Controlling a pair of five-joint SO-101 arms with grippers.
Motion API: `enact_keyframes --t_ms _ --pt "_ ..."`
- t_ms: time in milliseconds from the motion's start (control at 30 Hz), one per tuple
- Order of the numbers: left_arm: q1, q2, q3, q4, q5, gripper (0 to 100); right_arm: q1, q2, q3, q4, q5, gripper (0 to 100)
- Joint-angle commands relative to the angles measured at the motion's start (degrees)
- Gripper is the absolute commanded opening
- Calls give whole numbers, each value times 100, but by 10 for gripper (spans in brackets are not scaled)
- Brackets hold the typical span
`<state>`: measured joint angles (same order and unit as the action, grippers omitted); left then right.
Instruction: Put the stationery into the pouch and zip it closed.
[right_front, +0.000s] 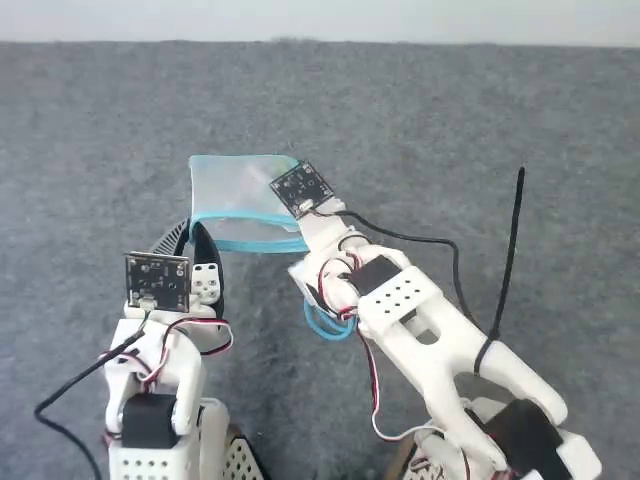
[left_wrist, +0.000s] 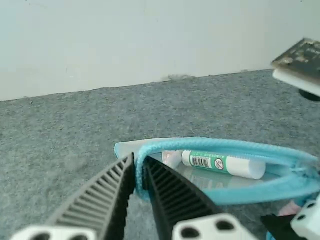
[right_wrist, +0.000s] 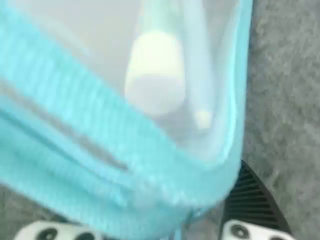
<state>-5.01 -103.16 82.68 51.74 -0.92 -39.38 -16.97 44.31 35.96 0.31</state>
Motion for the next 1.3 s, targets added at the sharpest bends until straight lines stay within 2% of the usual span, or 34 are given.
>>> enact_keyframes --t_ms 0,67,200,267,300,433,567,667,833,1100,1267 --pt "0 -97 -40 -105 88 12 84 -48 -343 -224 -123 240" --pt "0 -97 -40 -114 88 12 224 -66 -343 -180 -114 195" --pt "0 -97 48 -132 88 12 725 -453 -343 189 167 0" --pt "26 -97 119 -132 88 12 919 -884 -343 567 273 28" --pt "114 -97 163 -132 88 12 989 -1138 -343 743 290 9" --pt "738 -97 374 -97 -79 12 1033 -2264 -343 1332 545 7" --pt "1468 -79 541 62 -273 12 567 -3090 -325 1859 1415 8" --pt "1890 -70 549 158 -369 11 242 -3336 -334 2176 1741 8" --pt "1916 -70 637 202 -501 10 -66 -3424 -343 2448 2004 8" --pt "1943 -62 646 229 -519 10 -1130 -3424 -378 2422 2084 8" --pt "1952 -62 646 229 -519 10 -1209 -3424 -448 2281 1952 8"
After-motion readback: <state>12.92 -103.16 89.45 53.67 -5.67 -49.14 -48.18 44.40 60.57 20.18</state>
